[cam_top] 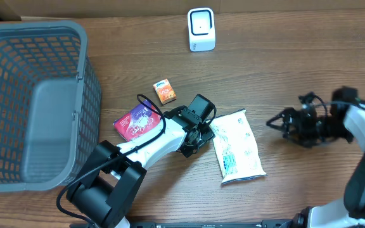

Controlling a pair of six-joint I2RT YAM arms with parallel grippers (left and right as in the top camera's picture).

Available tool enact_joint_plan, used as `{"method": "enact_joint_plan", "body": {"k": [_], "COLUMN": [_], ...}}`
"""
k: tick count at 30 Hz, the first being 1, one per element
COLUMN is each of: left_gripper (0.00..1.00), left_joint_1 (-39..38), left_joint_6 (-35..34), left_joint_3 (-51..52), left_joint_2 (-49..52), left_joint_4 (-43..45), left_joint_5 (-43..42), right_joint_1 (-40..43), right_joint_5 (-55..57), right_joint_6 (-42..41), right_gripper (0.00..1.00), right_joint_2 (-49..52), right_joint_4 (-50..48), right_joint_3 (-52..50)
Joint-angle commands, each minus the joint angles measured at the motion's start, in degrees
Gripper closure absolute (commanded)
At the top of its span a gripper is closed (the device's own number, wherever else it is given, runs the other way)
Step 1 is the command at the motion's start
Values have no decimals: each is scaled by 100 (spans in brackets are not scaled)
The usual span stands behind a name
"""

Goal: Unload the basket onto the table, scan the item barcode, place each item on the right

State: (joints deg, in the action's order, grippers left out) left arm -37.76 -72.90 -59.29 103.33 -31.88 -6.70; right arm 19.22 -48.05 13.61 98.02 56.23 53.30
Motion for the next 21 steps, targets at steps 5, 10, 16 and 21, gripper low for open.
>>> {"method": "enact_joint_plan", "body": {"k": [5,10,16,21], "left_gripper": [34,34,33,33], "left_joint_1": [-13,-13,-13,-13], "left_joint_6": [122,227,267,267], "left_joint_3": [63,63,63,63], "left_joint_2": [188,188,188,188], "left_joint_4": [-68,-70,-85,-81], "left_joint_5": [-37,-39,-42,-39], "right_joint_1": [459,424,280,-153], "right_joint_5": [-1056,-1058,-688,-680], "right_joint_6": [22,-887,-2076,-2527], "right_gripper": [0,0,0,0], "right_joint_2": [-105,-105,-105,-105], "right_joint_4": [-1058,-2398,-3388,-3685], "right_joint_3": [-1762,-2662,-2966,-2979]}}
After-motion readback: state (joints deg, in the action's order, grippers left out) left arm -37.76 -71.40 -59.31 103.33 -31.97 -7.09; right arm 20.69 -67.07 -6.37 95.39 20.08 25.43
